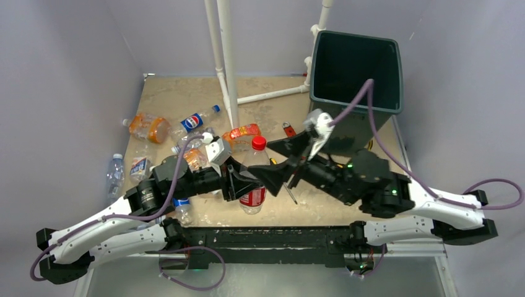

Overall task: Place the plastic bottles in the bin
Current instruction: Pick up the plastic bottle from the corner of the board.

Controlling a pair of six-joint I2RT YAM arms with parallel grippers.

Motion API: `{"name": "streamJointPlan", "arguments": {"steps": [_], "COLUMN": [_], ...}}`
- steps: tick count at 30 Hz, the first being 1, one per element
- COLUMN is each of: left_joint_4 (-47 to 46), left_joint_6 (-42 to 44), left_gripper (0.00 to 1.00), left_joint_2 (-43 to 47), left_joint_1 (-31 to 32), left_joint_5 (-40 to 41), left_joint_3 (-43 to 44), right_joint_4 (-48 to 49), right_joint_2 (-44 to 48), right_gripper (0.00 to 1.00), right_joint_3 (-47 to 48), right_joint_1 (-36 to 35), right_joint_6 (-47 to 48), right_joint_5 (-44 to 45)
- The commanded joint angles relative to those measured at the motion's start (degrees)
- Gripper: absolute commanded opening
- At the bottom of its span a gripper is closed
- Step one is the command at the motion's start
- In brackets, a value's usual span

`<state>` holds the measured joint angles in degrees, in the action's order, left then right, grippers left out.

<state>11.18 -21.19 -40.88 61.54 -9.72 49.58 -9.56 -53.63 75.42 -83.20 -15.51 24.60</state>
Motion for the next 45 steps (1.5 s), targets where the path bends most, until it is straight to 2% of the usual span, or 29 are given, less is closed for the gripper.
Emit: {"name": "streamJointPlan", "arguments": {"steps": [1,8,11,15,20,28,30,34,36,38,39,40,41,43,45], "left_joint_4": [-2.97,-4.39,-4.98,-4.96,-3.7,-2.57,-2.57,-2.76,-2.7,-2.15,-1.76,-1.15,-0.51,0.04,0.05], "left_joint_6": [1.52,2.07,2.3,2.18,2.25,2.44,2.15,1.71,1.51,0.51,0.16,-0.62,-1.44,-2.57,-4.48], "left_gripper": [0.26,0.27,0.27,0.26,0.26,0.25,0.25,0.26,0.39,0.53,0.61,0.78,0.88,0.95,0.97], "left_joint_2": [-0.25,0.02,0.89,1.5,1.68,2.44,2.62,2.97,3.0,3.27,3.68,3.99,4.65,6.87,9.85], "left_joint_1": [0.08,0.11,0.14,0.1,0.13,0.11,0.1,0.1,0.12,0.09,0.07,0.07,0.13,0.14,0.1], "left_joint_5": [-2.32,-3.43,-3.71,-3.78,-3.77,-2.06,-1.92,-1.62,-0.46,3.07,4.89,7.64,10.65,15.39,20.71], "left_joint_3": [0.34,-0.32,-0.94,-1.54,-1.43,-1.35,-1.54,-1.84,-1.76,-1.51,-1.39,-1.23,-1.1,-1.46,-2.35], "right_joint_4": [-1.45,-5.15,-6.54,-5.33,-3.45,-5.47,-5.6,-5.45,-5.6,-5.59,-5.55,-5.55,-5.53,-6.59,-7.88], "right_joint_2": [-1.57,-5.2,-6.06,-6.23,-7.61,-10.28,-9.77,-8.39,-7.83,-7.09,-6.64,-6.14,-5.63,-4.87,-4.5], "right_gripper": [0.84,0.76,0.76,0.77,0.77,0.6,0.52,0.3,0.18,0.01,0.0,0.0,0.0,0.0,0.0], "right_joint_3": [0.96,4.23,4.89,3.23,3.37,5.42,4.26,2.9,2.95,3.02,3.08,3.27,3.5,5.2,7.71], "right_joint_1": [0.12,2.3,5.7,14.46,15.42,15.52,15.52,15.52,15.52,15.52,15.52,15.51,15.52,15.52,15.52], "right_joint_6": [-2.13,-4.59,-5.63,-7.23,-6.85,-6.56,-7.0,-7.26,-7.14,-6.64,-6.36,-5.85,-5.31,-3.88,-1.95], "right_joint_5": [3.74,3.55,2.63,-6.13,-8.88,-14.45,-14.54,-14.14,-13.85,-13.75,-13.69,-13.77,-13.68,-12.34,-10.48]}}
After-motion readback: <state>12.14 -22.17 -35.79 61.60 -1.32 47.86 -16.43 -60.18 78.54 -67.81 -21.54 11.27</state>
